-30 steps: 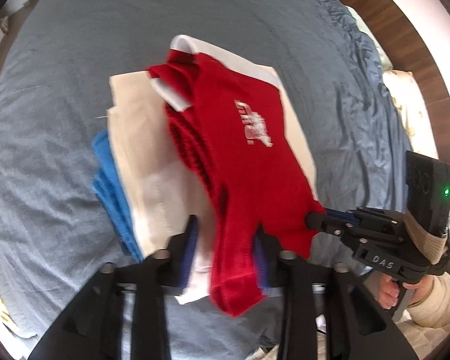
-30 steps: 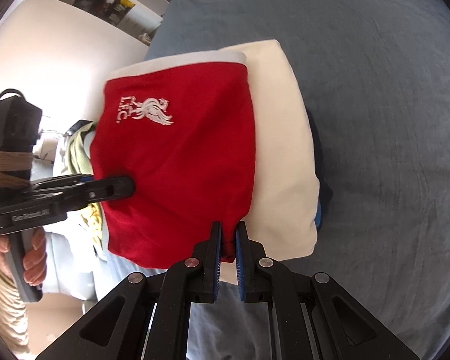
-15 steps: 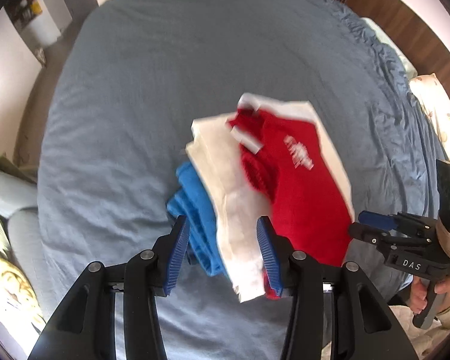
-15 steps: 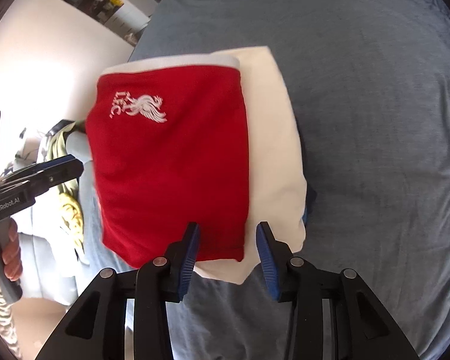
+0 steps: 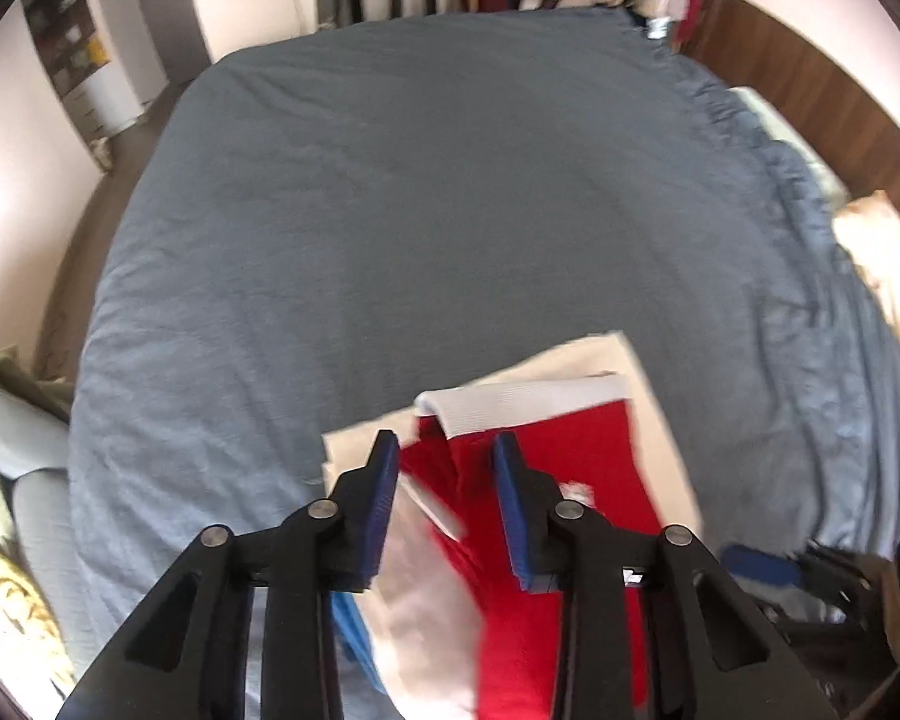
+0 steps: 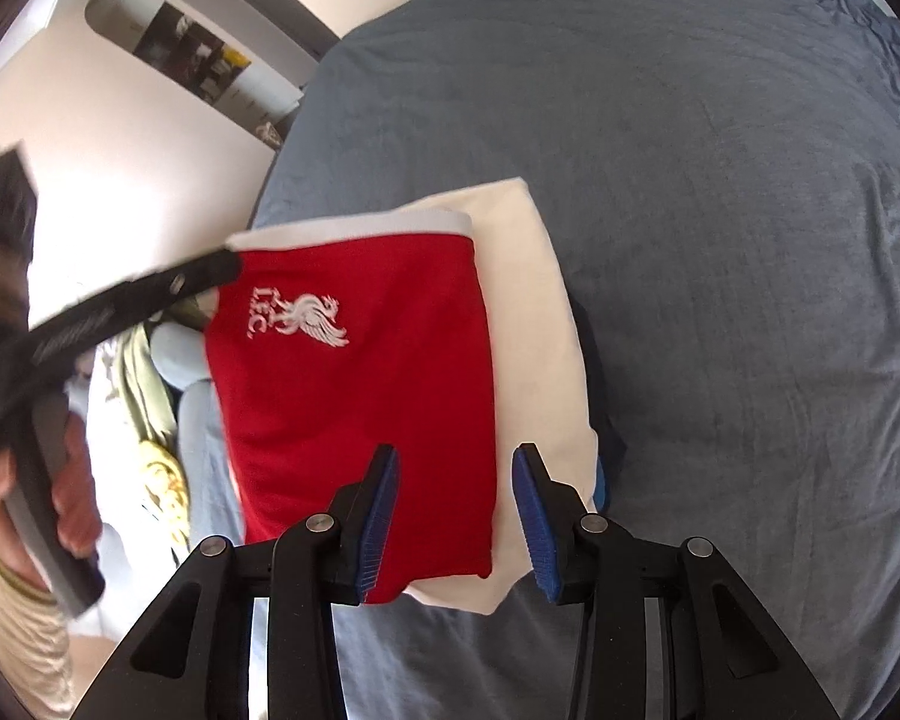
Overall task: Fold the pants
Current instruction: 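Open both grippers and release the shorts on the pile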
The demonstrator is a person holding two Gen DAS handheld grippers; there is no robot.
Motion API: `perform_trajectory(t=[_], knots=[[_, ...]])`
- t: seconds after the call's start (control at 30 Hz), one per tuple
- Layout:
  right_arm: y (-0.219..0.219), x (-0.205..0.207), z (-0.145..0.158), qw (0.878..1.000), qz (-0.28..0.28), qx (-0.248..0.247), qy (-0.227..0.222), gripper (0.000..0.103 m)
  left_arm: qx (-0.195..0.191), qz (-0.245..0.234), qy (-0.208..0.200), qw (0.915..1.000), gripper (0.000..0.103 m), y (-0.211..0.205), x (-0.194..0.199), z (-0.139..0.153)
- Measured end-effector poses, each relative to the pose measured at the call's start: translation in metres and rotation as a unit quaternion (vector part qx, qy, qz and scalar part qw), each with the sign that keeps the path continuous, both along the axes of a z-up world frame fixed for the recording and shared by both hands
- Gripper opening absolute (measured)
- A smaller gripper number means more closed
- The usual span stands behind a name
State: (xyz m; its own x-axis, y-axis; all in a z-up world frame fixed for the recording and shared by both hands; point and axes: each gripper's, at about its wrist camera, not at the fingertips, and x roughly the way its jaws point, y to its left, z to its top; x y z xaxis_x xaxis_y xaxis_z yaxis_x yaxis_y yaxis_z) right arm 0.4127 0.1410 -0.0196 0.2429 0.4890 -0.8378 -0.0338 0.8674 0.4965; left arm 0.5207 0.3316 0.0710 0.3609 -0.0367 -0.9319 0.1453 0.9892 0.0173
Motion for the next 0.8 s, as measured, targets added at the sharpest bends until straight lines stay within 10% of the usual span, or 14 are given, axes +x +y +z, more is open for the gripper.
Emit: perform_trajectory(t=[0.4, 0.8], knots=[[-0.004, 0.002, 0.003, 0.999, -0.018, -0.051, 0.004, 0.041, 0.06, 0.027, -0.065, 0.9957, 0.036, 0.018, -0.024, 0.025], [-0.043, -0.039, 0.109, 0.987, -0.026, -0.063, -0.148, 0.067, 0.033, 0.021, -0.139, 0.9896, 0.058, -0.042, -0.142, 0.092]])
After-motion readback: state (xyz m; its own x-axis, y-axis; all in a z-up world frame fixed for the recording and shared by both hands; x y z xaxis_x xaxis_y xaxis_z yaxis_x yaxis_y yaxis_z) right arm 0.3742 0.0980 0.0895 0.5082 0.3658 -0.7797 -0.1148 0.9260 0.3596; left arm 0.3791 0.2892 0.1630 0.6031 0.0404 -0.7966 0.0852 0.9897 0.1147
